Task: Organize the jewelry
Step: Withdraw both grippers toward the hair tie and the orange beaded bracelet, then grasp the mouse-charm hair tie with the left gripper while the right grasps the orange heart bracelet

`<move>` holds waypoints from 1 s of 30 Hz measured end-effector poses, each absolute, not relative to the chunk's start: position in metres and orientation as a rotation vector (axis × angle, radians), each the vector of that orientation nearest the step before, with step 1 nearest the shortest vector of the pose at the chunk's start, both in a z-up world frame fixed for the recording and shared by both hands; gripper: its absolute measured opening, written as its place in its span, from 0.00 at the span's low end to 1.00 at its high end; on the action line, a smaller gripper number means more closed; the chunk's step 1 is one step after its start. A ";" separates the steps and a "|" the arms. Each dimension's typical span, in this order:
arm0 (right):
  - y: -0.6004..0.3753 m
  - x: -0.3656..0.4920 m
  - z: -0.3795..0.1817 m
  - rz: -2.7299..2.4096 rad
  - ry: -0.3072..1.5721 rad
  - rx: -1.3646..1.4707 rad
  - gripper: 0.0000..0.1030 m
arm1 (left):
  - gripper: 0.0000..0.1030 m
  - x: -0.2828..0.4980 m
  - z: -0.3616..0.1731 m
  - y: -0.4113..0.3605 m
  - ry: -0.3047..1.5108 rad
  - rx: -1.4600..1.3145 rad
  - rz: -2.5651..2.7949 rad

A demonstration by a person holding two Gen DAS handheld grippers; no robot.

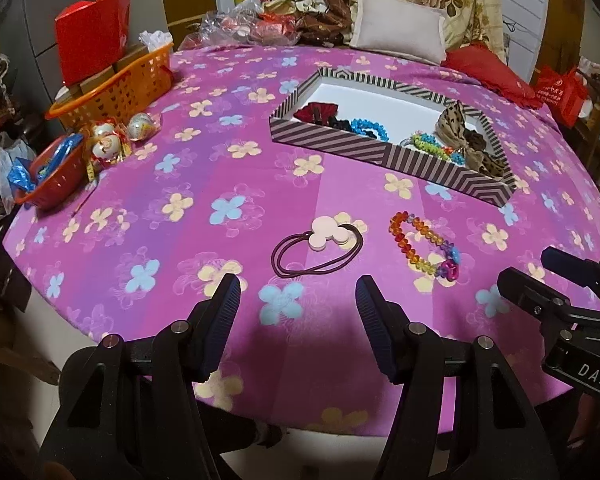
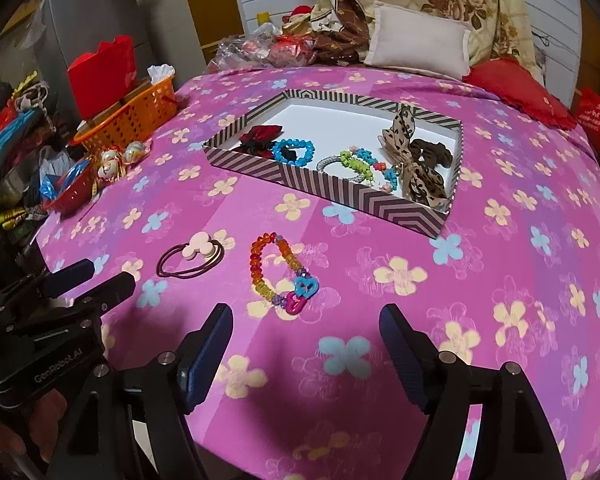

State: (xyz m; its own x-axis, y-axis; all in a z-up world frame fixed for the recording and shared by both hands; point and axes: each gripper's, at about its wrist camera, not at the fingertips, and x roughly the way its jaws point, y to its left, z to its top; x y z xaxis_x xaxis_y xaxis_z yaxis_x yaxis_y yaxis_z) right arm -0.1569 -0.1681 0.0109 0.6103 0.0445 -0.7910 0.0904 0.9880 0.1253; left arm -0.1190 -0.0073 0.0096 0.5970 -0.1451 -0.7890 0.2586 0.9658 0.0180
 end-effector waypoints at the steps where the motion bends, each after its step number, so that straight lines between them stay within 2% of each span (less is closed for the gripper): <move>1: -0.168 -0.159 0.012 -0.031 0.919 0.160 0.72 | 0.58 -0.121 0.011 -0.006 0.898 0.135 -0.236; 30: -0.155 -0.192 0.030 -0.041 0.895 0.141 0.74 | 0.59 -0.155 0.035 0.015 0.816 0.117 -0.235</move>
State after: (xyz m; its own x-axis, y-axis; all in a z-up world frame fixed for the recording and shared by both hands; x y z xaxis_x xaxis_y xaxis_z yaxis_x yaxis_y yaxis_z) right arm -0.1925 -0.1546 0.0305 0.6251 0.0229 -0.7802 0.0949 0.9899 0.1051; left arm -0.1553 0.0153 0.0351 0.6613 -0.1623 -0.7323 0.2518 0.9677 0.0129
